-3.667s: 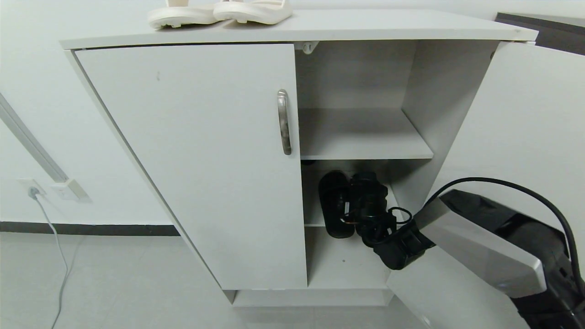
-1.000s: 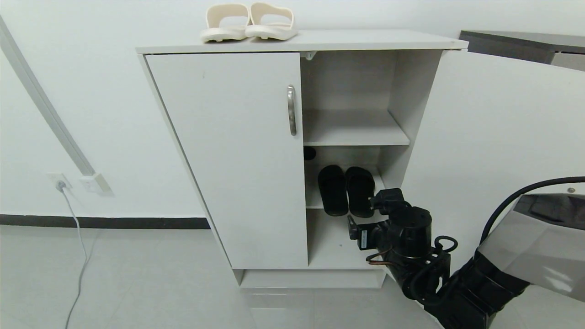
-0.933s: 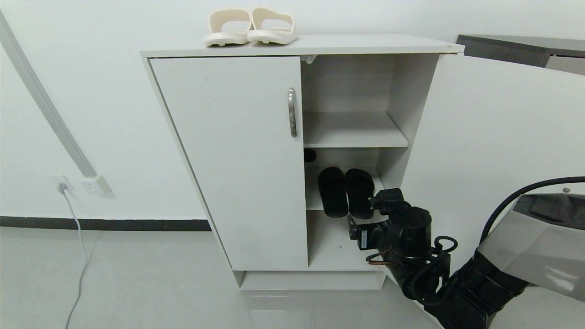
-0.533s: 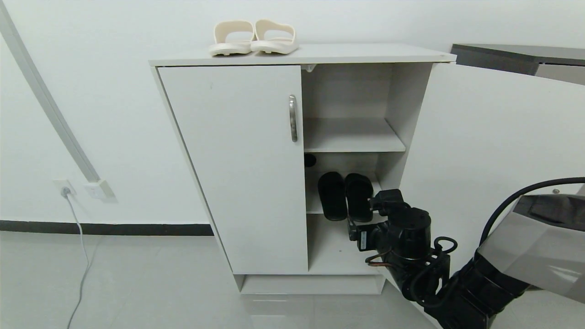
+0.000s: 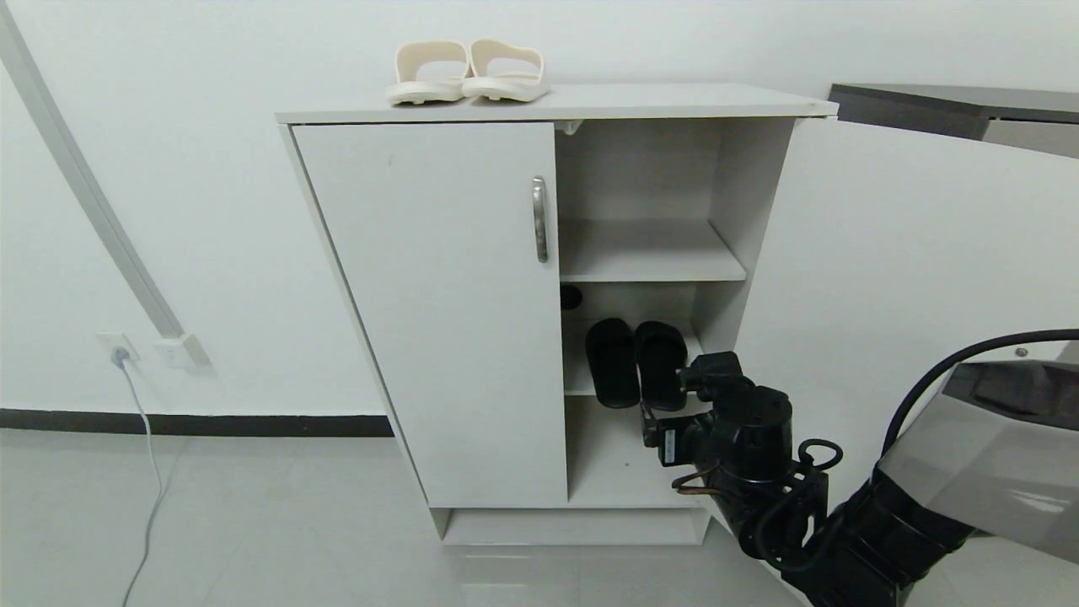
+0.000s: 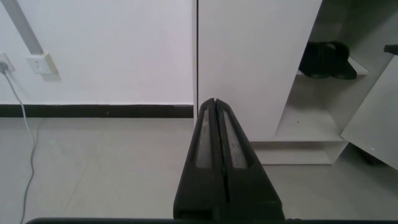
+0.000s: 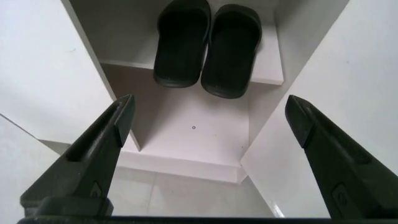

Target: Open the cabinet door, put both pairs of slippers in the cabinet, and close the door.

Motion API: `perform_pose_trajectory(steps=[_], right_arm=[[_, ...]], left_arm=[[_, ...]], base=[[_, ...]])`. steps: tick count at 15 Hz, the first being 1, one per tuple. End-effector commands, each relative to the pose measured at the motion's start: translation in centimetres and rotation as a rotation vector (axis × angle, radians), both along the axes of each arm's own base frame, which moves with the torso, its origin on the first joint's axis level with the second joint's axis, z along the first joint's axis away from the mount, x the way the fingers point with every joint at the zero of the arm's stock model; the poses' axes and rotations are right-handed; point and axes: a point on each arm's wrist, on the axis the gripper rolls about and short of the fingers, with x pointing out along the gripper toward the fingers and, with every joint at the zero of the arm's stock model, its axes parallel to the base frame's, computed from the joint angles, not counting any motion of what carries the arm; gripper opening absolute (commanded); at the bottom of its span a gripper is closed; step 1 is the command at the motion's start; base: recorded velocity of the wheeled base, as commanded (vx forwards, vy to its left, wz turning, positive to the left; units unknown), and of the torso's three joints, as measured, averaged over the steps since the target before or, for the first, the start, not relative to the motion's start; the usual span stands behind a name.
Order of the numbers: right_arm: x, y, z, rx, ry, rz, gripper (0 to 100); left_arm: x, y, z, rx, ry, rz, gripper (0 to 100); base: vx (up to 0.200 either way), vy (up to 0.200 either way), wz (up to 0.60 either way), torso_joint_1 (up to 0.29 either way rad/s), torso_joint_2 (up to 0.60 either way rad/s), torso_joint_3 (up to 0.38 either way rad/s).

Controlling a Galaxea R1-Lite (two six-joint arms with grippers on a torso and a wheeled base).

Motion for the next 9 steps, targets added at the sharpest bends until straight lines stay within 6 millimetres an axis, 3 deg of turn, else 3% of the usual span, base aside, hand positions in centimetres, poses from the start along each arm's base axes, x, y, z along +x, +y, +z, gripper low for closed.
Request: perform_pose_trajectory(steps=[1, 9], right_arm=[[0.01, 0.05, -0.12, -0.001, 0.001, 0.001, 100], [-0.29, 0.35, -0.01, -0.001, -0.003, 0.0, 100]], left_arm=[[0.01, 0.0, 0.0, 0.0, 0.001, 0.0, 0], [0.01, 0.0, 0.0, 0.0, 0.001, 0.0, 0]], base=[[0.0, 0.2, 0.0, 0.002, 0.0, 0.012], [0.0, 0.2, 0.0, 0.004, 0.0, 0.001]])
